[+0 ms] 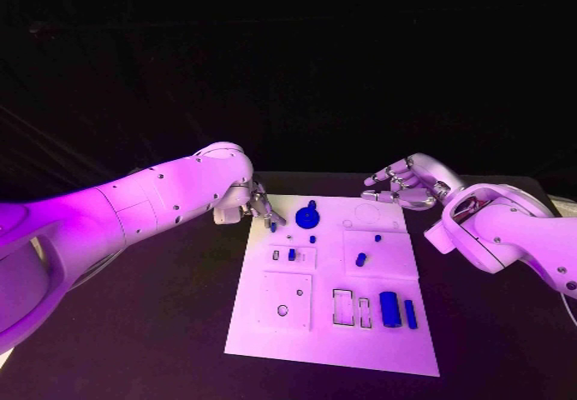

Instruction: Assemble the parts on the task board

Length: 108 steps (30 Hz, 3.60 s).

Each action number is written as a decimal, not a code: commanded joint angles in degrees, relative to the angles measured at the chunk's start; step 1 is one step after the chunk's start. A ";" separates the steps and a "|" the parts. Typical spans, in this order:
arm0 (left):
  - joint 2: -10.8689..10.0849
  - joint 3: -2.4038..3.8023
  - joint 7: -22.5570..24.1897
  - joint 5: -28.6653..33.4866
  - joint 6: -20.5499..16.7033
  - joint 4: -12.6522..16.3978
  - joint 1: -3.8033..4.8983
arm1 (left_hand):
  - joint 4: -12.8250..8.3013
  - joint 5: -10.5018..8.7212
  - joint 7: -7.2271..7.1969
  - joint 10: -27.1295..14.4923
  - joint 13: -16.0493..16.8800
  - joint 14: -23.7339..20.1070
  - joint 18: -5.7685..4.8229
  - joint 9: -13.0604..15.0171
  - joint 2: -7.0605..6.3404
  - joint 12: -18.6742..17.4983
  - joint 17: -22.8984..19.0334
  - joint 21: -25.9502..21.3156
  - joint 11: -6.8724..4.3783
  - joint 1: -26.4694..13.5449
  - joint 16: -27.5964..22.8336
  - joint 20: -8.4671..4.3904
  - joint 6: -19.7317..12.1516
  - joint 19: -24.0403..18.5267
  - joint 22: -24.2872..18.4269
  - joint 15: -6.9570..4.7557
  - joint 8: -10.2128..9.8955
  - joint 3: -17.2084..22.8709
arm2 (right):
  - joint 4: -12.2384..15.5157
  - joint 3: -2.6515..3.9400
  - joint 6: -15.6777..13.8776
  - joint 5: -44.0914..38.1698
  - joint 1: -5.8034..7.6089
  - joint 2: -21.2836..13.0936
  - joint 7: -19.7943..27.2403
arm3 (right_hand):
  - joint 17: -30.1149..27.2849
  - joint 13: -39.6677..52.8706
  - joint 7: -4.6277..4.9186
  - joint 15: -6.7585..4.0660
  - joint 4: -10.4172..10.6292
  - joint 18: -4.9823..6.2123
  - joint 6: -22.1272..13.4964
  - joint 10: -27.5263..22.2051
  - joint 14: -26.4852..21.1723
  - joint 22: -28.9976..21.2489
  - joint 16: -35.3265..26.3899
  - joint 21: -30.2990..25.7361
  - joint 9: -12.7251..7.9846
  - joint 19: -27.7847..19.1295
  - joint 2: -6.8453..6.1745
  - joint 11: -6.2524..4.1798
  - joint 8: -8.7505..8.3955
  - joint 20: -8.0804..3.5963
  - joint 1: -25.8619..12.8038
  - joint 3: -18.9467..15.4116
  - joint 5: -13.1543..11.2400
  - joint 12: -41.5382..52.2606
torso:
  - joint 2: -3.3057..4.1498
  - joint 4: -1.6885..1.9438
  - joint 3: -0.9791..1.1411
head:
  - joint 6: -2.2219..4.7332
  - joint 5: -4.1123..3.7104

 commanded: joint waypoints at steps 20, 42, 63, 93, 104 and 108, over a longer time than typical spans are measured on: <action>0.28 -0.01 0.84 0.68 1.41 0.04 -0.05 | -2.59 0.17 -0.43 0.27 -0.26 6.03 -0.52 -1.40 3.15 0.04 15.09 0.16 -0.34 8.60 0.18 -0.19 0.37 3.74 10.10 -0.45 -0.44 4.19 | -0.08 0.00 0.95 -0.19 -0.06 0.20 0.24 | 10.90 -0.02 -0.18 0.25 -0.03 -0.16 0.05 -0.19 4.97 1.81 -0.31 -0.35 0.07 0.12 0.26 -0.02 0.08 0.19 0.40 -0.42 0.40 -0.18 | 0.03 -0.02 -0.02 | -0.12 -0.06; -1.44 -0.13 2.32 2.43 -2.18 2.72 -0.13 | -9.69 1.71 0.53 0.13 -1.27 6.03 -0.35 -1.21 -3.88 -0.88 15.09 -0.48 0.34 8.05 0.18 0.25 -2.10 3.46 9.62 0.16 2.14 37.03 | -0.23 -0.02 1.71 -0.19 -0.14 0.26 -0.01 | 10.87 0.01 -0.18 0.25 -0.04 -0.16 0.07 -0.17 4.97 1.81 -0.33 -0.35 0.07 0.12 0.31 -0.03 0.08 0.19 0.49 -0.48 0.43 -0.12 | -0.09 0.08 0.04 | -0.24 -0.05; -13.85 -0.88 3.03 0.93 -15.28 24.08 -1.51 | -13.29 7.70 -0.19 0.92 -3.12 6.03 -0.63 -0.56 -7.54 -2.02 15.09 0.30 -0.33 4.48 0.18 -0.37 -1.02 4.04 10.76 -0.29 4.54 41.31 | -0.31 -0.09 1.93 -0.19 -0.22 0.07 -0.25 | 10.81 -0.07 -0.19 0.25 -0.05 -0.15 0.07 -0.22 4.95 1.76 -0.38 -0.39 0.07 0.10 0.32 -0.03 0.08 0.19 0.53 -0.52 0.45 -0.24 | -0.25 0.35 0.09 | -0.46 0.03; -13.87 -1.21 0.66 -0.58 -11.64 25.23 -4.64 | -14.28 8.32 -0.41 1.36 -3.64 6.03 -0.69 -0.80 -8.68 -2.31 15.09 0.47 -0.52 4.09 0.18 -0.48 -0.45 4.15 11.00 -0.41 4.71 41.30 | -0.28 -0.10 1.99 -0.19 -0.54 0.08 -0.13 | 10.78 -0.10 -0.18 0.24 -0.02 -0.13 0.07 -0.24 4.94 1.66 -0.41 -0.44 0.07 0.06 0.36 -0.03 0.08 0.19 0.56 -0.63 0.47 -0.28 | -0.14 0.21 0.13 | -1.33 0.31; -13.87 -1.21 -0.13 -1.22 -10.79 24.92 -4.65 | -14.42 8.34 -0.43 1.36 -3.78 6.03 -0.70 -0.85 -8.73 -2.42 15.09 0.48 -0.53 4.12 0.18 -0.48 -0.40 4.15 11.02 -0.41 4.70 41.32 | -0.27 -0.10 1.96 -0.19 -0.55 0.03 -0.12 | 10.78 -0.10 -0.18 0.24 -0.02 -0.13 0.07 -0.24 4.94 1.66 -0.41 -0.44 0.07 0.06 0.36 -0.03 0.08 0.19 0.56 -0.63 0.47 -0.28 | -0.16 0.24 0.10 | -1.45 0.33; -13.89 -1.21 -0.33 -1.32 -10.97 24.93 -4.65 | -14.44 8.35 -0.43 1.38 -3.78 6.03 -0.70 -0.87 -8.72 -2.42 15.09 0.49 -0.54 4.13 0.18 -0.48 -0.38 4.16 11.03 -0.41 4.70 41.33 | -0.27 -0.10 1.96 -0.19 -0.56 0.04 -0.11 | 10.78 -0.10 -0.18 0.24 -0.02 -0.13 0.07 -0.24 4.94 1.66 -0.41 -0.44 0.07 0.06 0.36 -0.03 0.08 0.19 0.56 -0.63 0.47 -0.28 | -0.18 0.23 0.10 | -1.43 0.34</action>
